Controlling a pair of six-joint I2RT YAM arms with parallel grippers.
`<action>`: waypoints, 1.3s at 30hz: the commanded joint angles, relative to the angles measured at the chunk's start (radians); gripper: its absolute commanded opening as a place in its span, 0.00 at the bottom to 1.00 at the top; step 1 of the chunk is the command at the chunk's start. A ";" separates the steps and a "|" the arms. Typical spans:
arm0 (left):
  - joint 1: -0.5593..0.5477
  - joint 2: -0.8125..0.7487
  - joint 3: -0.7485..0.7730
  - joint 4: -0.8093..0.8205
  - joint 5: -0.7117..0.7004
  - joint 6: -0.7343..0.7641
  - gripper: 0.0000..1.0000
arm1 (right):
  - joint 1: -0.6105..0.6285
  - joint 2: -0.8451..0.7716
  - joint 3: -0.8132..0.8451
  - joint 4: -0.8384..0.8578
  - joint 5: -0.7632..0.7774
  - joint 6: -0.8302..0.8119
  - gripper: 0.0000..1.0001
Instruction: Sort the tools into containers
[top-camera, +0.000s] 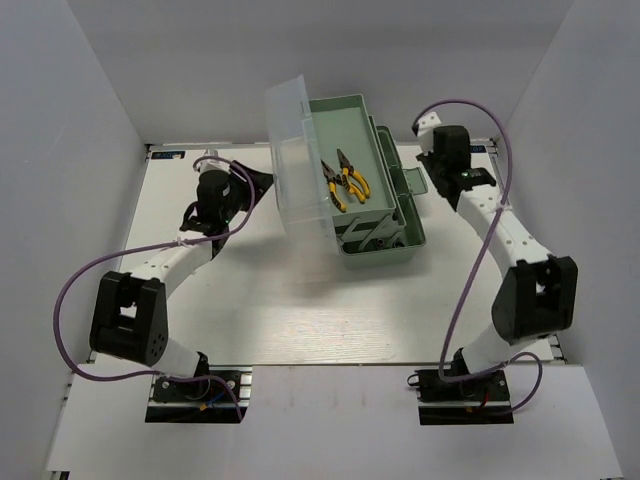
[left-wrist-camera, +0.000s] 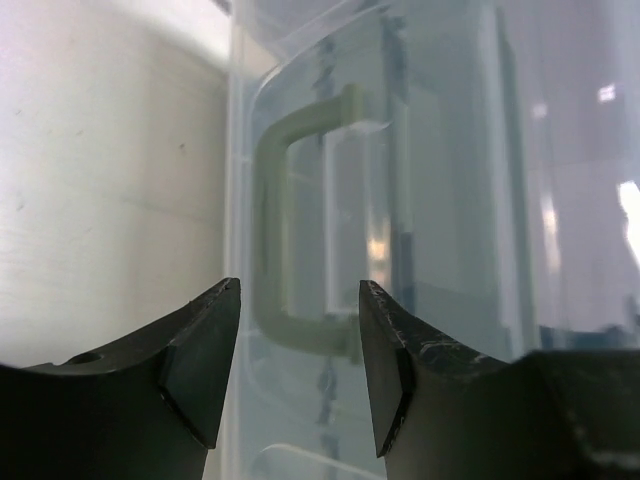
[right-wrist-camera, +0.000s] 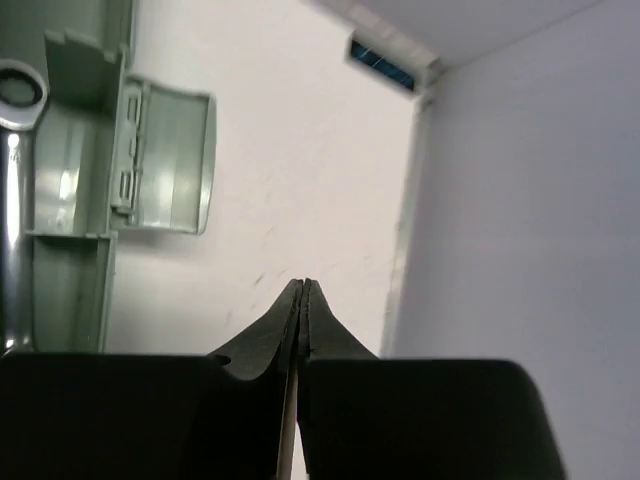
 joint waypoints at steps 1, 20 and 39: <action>-0.005 0.017 0.072 -0.019 0.032 0.023 0.61 | -0.125 0.078 0.093 -0.160 -0.255 0.186 0.00; -0.057 0.255 0.361 -0.010 0.183 -0.002 0.56 | -0.240 0.293 0.052 -0.249 -1.191 0.372 0.00; -0.086 0.215 0.472 -0.184 0.184 0.082 0.60 | -0.246 0.310 0.003 -0.200 -1.265 0.469 0.00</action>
